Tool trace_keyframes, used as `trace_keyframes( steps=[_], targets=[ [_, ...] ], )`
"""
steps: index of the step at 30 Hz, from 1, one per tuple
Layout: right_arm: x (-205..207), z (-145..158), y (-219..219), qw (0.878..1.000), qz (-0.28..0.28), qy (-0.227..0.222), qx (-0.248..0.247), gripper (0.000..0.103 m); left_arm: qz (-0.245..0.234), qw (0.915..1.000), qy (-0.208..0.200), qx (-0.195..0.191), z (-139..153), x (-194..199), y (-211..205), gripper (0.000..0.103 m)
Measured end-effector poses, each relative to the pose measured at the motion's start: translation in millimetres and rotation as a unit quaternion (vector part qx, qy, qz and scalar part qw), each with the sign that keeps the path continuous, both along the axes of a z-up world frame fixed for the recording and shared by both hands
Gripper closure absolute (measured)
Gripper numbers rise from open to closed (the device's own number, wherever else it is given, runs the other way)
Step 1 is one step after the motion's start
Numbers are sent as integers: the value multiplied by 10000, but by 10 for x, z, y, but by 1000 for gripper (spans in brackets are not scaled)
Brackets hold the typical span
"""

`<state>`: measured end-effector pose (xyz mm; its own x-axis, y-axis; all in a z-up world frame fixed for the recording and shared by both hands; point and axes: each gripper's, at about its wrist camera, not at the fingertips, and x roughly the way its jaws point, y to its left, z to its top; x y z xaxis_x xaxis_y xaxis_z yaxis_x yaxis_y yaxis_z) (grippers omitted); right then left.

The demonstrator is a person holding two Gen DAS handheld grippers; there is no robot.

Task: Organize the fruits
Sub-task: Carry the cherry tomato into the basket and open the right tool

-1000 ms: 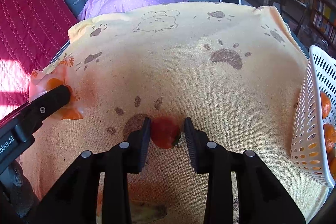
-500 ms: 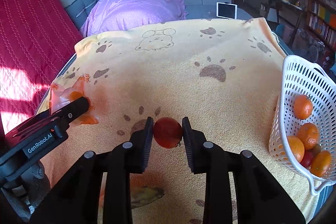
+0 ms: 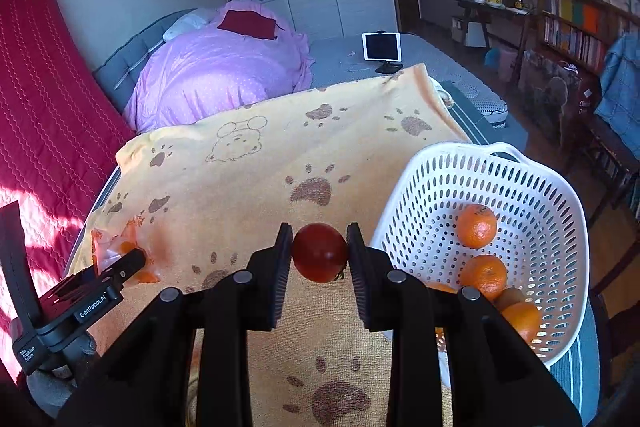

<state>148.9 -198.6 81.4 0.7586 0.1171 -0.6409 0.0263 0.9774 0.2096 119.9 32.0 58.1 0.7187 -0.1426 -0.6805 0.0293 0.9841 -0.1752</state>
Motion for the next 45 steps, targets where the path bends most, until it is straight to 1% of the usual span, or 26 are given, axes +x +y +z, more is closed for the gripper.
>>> trace_keyframes(
  steps=[3, 8, 14, 18, 27, 28, 29, 30, 34, 38, 43, 45],
  targets=[
    [10, 11, -194, 9997, -196, 51, 154, 74, -29, 10000, -5, 11, 2, -4, -21, 44],
    [38, -19, -524, 9968, -493, 195, 596, 74, -48, 10000, -3, 16, -1, 2, -29, 44],
    [101, -149, -844, 9876, -738, 529, 1279, 74, -45, 10000, -2, 15, -1, 1, -31, 44],
    [124, -266, -986, 9807, -925, 758, 1548, 74, -47, 10000, 9, 15, -6, 15, -24, 44],
    [127, -397, -1096, 9750, -1141, 929, 1667, 74, -49, 10000, 17, 18, -19, 16, -29, 44],
    [127, -401, -1102, 9745, -1163, 929, 1680, 71, -47, 10000, 18, 18, -19, 16, -30, 44],
    [130, -403, -1110, 9737, -1192, 925, 1707, 66, -49, 10000, 17, 16, -18, 17, -29, 44],
    [126, -406, -1122, 9729, -1222, 913, 1738, 63, -51, 10000, 17, 18, -18, 17, -30, 44],
    [93, -399, -1145, 9726, -1256, 865, 1755, 62, -56, 10000, 18, 18, -20, 16, -31, 44],
    [-15, -351, -1150, 9745, -1330, 664, 1679, 62, -49, 10000, 19, 17, -17, 17, -29, 44],
    [-225, -296, -1142, 9782, -1436, 335, 1461, 62, -67, 10000, 22, 38, -39, 18, -39, 44],
    [-318, -264, -1107, 9809, -1484, 208, 1237, 62, -79, 10000, 27, 53, -62, 19, -51, 44]
  ],
)
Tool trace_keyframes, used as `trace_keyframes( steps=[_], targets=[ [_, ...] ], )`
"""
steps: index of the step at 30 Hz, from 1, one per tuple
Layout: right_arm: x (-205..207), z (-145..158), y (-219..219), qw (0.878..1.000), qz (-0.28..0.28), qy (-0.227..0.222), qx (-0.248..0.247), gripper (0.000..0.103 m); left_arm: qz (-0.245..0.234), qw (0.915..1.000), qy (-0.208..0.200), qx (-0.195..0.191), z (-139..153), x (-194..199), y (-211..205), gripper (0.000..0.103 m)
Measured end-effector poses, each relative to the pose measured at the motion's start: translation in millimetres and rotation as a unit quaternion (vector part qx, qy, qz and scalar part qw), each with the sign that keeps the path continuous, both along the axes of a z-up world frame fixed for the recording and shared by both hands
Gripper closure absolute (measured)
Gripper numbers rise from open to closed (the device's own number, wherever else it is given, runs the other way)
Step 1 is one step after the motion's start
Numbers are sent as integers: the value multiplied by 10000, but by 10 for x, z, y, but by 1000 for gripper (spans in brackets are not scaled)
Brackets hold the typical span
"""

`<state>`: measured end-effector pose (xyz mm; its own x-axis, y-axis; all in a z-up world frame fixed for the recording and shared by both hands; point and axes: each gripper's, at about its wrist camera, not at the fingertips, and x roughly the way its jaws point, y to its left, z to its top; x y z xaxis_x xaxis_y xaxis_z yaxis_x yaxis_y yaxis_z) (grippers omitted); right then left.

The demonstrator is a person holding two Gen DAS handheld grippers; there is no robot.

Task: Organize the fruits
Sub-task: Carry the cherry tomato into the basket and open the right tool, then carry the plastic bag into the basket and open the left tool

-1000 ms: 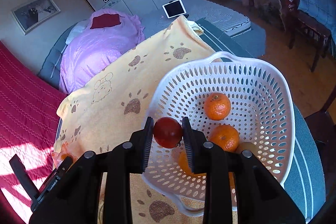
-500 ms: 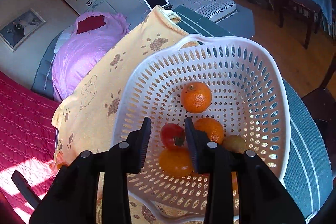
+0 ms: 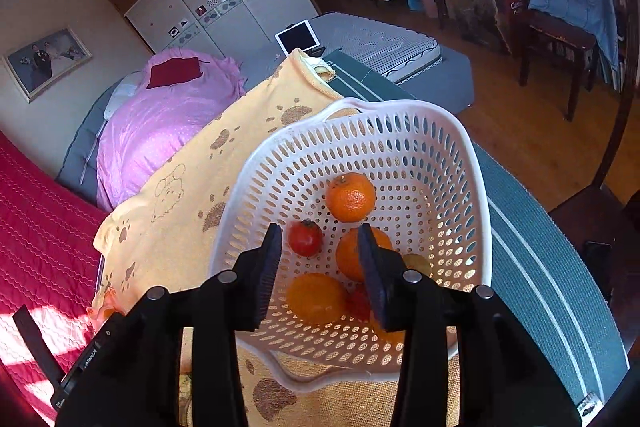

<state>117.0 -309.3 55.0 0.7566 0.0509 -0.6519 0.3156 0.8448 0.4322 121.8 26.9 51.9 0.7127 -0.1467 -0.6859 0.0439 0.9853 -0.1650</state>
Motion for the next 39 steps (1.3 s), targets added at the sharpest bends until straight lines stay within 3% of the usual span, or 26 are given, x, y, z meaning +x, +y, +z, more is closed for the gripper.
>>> trace_keyframes(
  steps=[3, 5, 12, 19, 20, 22, 27, 30, 39],
  targets=[
    [-144, 40, 40, 9994, -89, -168, -286, 62, -18, 10000, -4, 29, -18, -6, -19, 44],
    [-247, 54, 67, 9982, -185, -274, -507, 55, -28, 10000, -13, 46, -18, -12, -34, 44],
    [-543, 58, 123, 9917, -402, -507, -1108, 55, -129, 9999, 22, -18, -14, -10, -54, 44],
    [-734, -17, 141, 9883, -469, -617, -1316, 54, -323, 9993, 50, -206, 28, -34, -129, 44],
    [-765, -24, 148, 9877, -484, -634, -1346, 48, -347, 9991, 51, -228, 42, -37, -151, 44],
    [-818, -35, 153, 9871, -509, -689, -1353, 42, -402, 9989, 27, -237, 74, -51, -209, 44],
    [-922, -51, 115, 9874, -594, -802, -1230, 40, -620, 9979, -10, -179, 170, -88, -407, 44],
    [-952, -97, 79, 9879, -715, -843, -1087, 31, -802, 9966, -45, -165, 259, -122, -564, 44],
    [-983, -196, -31, 9904, -820, -857, -706, 29, -1617, 9862, -212, -294, 575, -163, -1275, 44]
  ],
)
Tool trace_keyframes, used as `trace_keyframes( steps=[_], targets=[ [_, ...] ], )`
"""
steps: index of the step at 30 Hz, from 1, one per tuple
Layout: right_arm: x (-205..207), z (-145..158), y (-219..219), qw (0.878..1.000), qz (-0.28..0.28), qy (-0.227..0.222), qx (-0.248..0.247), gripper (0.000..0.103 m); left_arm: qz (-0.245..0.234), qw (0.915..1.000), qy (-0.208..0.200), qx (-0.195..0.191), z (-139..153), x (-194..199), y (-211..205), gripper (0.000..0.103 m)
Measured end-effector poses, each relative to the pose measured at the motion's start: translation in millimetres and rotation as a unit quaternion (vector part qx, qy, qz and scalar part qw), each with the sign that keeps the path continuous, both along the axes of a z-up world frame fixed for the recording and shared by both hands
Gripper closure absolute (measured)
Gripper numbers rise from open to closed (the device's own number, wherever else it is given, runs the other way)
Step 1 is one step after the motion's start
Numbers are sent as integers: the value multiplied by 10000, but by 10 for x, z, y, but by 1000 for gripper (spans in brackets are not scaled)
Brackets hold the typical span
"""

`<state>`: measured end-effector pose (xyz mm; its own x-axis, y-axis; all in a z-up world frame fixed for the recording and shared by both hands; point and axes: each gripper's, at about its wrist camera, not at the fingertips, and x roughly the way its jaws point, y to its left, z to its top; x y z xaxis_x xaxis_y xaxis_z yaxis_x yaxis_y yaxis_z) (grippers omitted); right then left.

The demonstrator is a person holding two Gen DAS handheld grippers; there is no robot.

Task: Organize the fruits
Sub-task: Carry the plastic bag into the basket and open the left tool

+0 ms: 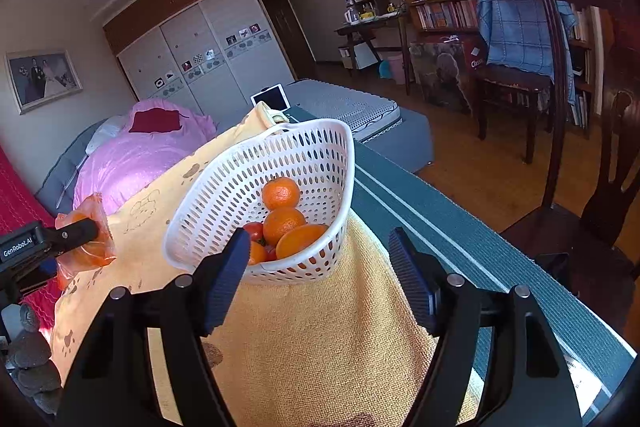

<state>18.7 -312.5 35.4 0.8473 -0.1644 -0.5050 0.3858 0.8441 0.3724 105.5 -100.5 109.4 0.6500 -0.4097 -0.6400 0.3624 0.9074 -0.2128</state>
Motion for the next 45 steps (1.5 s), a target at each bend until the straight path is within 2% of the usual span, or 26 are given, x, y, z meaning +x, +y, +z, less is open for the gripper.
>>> trace_keyframes(
  steps=[6, 12, 17, 23, 27, 33, 37, 40, 45],
  targets=[
    [19, -67, -77, 9996, -11, 46, 264, 27, -512, 9986, -90, 102, 75, 20, -543, 44],
    [39, -93, -105, 9994, 17, 66, 334, 27, -922, 9956, 83, 113, 15, 109, -953, 44],
    [47, -113, -123, 9991, -2, 70, 414, 27, -1103, 9934, 268, 187, -104, 215, -1193, 44],
    [64, -129, -143, 9990, 4, 69, 434, 26, -1127, 9927, 272, 336, -214, 305, -1340, 41],
    [76, -136, -141, 9990, 7, 66, 433, 26, -1101, 9936, 144, 230, -147, 290, -1272, 33],
    [69, -111, -81, 9994, 45, 32, 347, 26, -827, 9964, -3, 206, -14, 266, -1007, 33],
    [71, -97, -57, 9996, 85, 3, 281, 26, -609, 9979, -70, 194, 61, 212, -738, 31],
    [68, -93, -56, 9996, 82, -20, 264, 26, -398, 9990, -112, 191, 102, 162, -502, 24],
    [45, -96, -50, 9997, 67, -49, 237, 26, 2, 9998, -100, 165, 143, 77, -54, 22]
  ],
)
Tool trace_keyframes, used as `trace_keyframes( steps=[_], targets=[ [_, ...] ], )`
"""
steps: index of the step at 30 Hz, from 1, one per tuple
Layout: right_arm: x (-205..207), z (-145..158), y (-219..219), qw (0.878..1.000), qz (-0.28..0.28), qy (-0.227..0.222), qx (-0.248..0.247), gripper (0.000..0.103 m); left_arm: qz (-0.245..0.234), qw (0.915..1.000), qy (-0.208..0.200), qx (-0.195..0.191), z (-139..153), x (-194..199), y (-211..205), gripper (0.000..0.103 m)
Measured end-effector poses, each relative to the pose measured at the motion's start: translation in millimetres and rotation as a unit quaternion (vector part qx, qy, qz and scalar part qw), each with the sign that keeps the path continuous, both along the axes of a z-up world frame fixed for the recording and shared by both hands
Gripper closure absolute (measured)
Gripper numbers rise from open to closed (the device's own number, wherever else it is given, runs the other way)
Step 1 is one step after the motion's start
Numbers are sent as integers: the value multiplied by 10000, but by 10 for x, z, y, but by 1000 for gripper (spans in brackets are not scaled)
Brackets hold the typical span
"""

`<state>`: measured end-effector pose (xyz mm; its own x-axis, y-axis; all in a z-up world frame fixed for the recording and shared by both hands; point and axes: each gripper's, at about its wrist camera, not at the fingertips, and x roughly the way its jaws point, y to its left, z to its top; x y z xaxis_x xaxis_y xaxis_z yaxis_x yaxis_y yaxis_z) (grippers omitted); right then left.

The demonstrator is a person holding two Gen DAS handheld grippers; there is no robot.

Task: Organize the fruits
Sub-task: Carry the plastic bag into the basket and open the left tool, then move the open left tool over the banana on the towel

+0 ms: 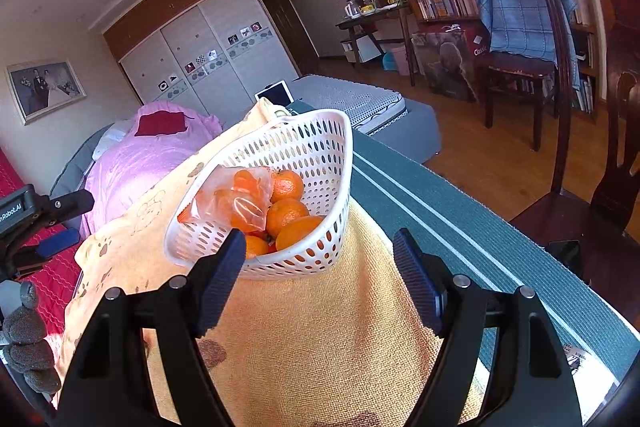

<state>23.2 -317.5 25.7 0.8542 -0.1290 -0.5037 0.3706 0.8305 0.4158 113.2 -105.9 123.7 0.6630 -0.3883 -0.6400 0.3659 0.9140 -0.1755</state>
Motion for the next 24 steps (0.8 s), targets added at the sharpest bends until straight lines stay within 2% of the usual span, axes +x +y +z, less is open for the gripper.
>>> trace_keyframes(
  steps=[9, 18, 24],
  targets=[
    [-34, 20, 32, 9999, -1, -20, -135, 25, 643, 9977, 141, -133, -65, -170, 670, 22],
    [-38, 36, 98, 9992, -24, -10, -391, 24, 840, 9953, 485, -77, -390, -355, 1002, 22],
    [-6, 39, 143, 9986, -33, 11, -527, 23, 810, 9936, 778, -105, -617, -488, 1098, 22]
  ],
)
